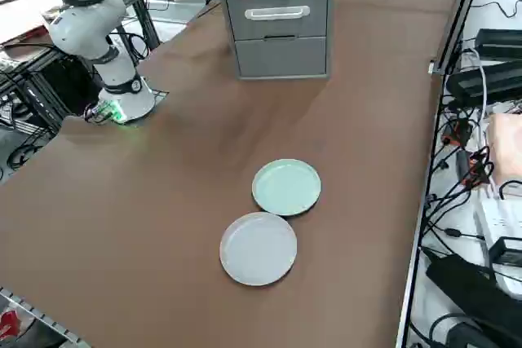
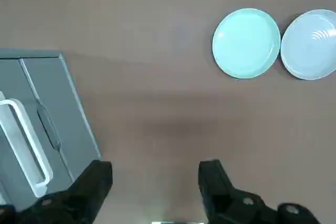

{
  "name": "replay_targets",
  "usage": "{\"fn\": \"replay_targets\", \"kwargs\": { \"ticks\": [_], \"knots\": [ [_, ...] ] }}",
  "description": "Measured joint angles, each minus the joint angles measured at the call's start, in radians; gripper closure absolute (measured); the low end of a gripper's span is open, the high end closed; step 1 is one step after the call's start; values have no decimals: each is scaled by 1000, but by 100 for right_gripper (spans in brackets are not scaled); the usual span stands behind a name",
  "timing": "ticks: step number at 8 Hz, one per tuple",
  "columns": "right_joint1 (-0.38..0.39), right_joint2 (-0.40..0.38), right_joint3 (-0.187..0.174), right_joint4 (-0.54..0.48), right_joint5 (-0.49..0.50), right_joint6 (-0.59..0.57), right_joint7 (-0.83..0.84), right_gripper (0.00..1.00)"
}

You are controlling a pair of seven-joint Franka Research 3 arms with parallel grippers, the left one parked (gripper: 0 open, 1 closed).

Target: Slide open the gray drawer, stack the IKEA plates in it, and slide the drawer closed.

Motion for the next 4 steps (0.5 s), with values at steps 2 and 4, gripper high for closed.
{"fn": "replay_targets", "kwargs": {
  "ticks": [2,4],
  "knots": [
    [0,0,1,1,0,0,-1,0],
    [0,0,1,6,1,1,-1,0]
  ]
}}
